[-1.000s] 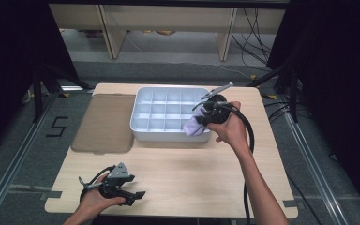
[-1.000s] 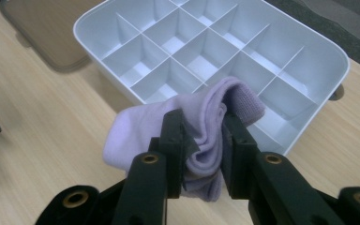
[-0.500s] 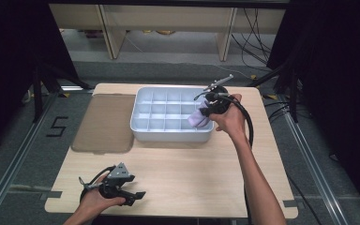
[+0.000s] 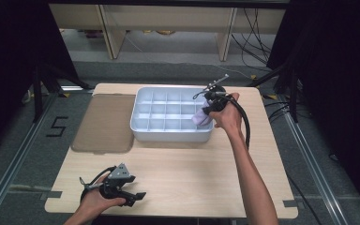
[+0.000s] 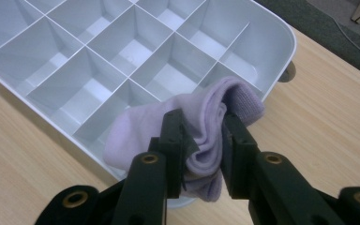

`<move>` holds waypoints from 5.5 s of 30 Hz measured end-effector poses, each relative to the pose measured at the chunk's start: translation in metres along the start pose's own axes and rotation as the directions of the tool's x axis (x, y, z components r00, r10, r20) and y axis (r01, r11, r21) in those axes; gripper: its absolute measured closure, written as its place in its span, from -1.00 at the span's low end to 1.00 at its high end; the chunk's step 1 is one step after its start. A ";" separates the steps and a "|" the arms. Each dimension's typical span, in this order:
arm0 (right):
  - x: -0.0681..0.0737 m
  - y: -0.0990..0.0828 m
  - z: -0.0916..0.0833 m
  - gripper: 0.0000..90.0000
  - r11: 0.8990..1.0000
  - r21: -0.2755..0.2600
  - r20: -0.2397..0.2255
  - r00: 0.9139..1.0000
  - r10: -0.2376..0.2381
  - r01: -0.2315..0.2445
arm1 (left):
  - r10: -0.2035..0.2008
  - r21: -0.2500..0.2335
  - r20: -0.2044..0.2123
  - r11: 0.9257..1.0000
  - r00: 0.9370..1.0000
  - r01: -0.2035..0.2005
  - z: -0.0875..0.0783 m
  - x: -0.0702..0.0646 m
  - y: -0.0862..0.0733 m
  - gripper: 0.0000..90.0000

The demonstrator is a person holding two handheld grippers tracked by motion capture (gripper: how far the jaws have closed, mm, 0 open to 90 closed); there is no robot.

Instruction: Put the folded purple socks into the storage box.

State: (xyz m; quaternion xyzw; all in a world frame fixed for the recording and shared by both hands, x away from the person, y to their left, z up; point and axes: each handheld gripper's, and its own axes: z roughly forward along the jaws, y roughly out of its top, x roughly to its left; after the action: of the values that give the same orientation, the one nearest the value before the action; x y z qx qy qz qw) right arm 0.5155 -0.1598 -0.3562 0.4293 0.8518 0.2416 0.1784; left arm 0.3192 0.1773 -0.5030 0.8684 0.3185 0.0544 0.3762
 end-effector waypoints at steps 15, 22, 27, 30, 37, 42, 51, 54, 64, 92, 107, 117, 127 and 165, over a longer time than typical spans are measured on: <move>-0.001 -0.003 0.031 0.64 0.997 0.075 0.054 0.998 -0.033 0.029 | -0.020 -0.014 0.010 1.000 1.000 0.020 0.002 -0.003 -0.001 -0.48; 0.001 -0.002 0.040 0.63 0.988 0.127 0.099 0.990 -0.100 0.087 | -0.032 -0.012 0.010 0.999 0.999 0.032 0.002 -0.003 -0.001 -0.48; 0.006 -0.001 0.044 0.63 0.984 0.146 0.123 0.985 -0.119 0.101 | -0.013 -0.008 0.012 1.000 1.000 0.013 0.003 -0.003 -0.001 -0.48; 0.008 -0.003 0.048 0.63 0.982 0.152 0.129 0.983 -0.130 0.110 | -0.016 -0.011 0.012 1.000 1.000 0.016 0.003 -0.003 -0.001 -0.48; 0.011 -0.007 0.053 0.63 0.979 0.158 0.138 0.979 -0.152 0.130 | -0.010 -0.003 0.016 1.000 1.000 0.010 0.003 -0.003 -0.001 -0.48; 0.013 -0.007 0.057 0.63 0.975 0.169 0.141 0.976 -0.166 0.142 | 0.005 0.011 0.011 1.000 1.000 -0.005 0.003 -0.002 -0.001 -0.48; 0.016 -0.015 0.068 0.55 0.979 0.156 0.108 0.983 -0.151 0.134 | 0.000 0.018 -0.002 1.000 1.000 0.000 0.003 -0.001 -0.002 -0.48; 0.015 -0.016 0.068 0.41 0.986 0.124 0.083 0.989 -0.120 0.109 | 0.000 0.014 0.002 1.000 1.000 0.000 0.003 -0.001 -0.001 -0.48; 0.008 -0.013 0.053 0.89 0.997 0.063 -0.007 0.999 -0.053 0.053 | 0.008 0.015 0.008 1.000 1.000 -0.009 0.003 -0.002 -0.002 -0.48; -0.002 -0.019 0.054 0.54 0.999 0.044 -0.073 0.997 0.027 -0.024 | -0.020 0.016 0.018 1.000 1.000 0.019 0.005 -0.003 -0.002 -0.48; 0.003 -0.022 0.083 0.98 0.986 0.164 -0.037 0.999 -0.025 0.030 | 0.015 0.036 0.020 0.999 1.000 -0.015 0.005 -0.002 -0.002 -0.48; 0.006 -0.025 0.093 0.98 0.977 0.205 -0.038 0.998 -0.055 0.062 | -0.003 0.032 0.018 0.999 1.000 0.002 0.005 -0.004 -0.003 -0.48; -0.001 -0.026 0.059 0.74 0.998 0.062 -0.050 0.998 0.030 -0.027 | 0.009 0.028 0.014 1.000 1.000 -0.010 0.004 -0.003 -0.002 -0.48; 0.029 -0.051 0.014 -0.17 0.982 -0.182 -0.127 0.991 0.036 -0.058 | 0.004 0.024 0.009 1.000 1.000 -0.004 0.004 -0.001 -0.002 -0.48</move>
State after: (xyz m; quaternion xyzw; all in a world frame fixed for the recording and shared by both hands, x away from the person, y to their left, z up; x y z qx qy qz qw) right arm 0.4735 -0.1584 -0.3993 0.4152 0.8246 0.3497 0.1591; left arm 0.3184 0.1748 -0.5072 0.8737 0.3156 0.0477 0.3671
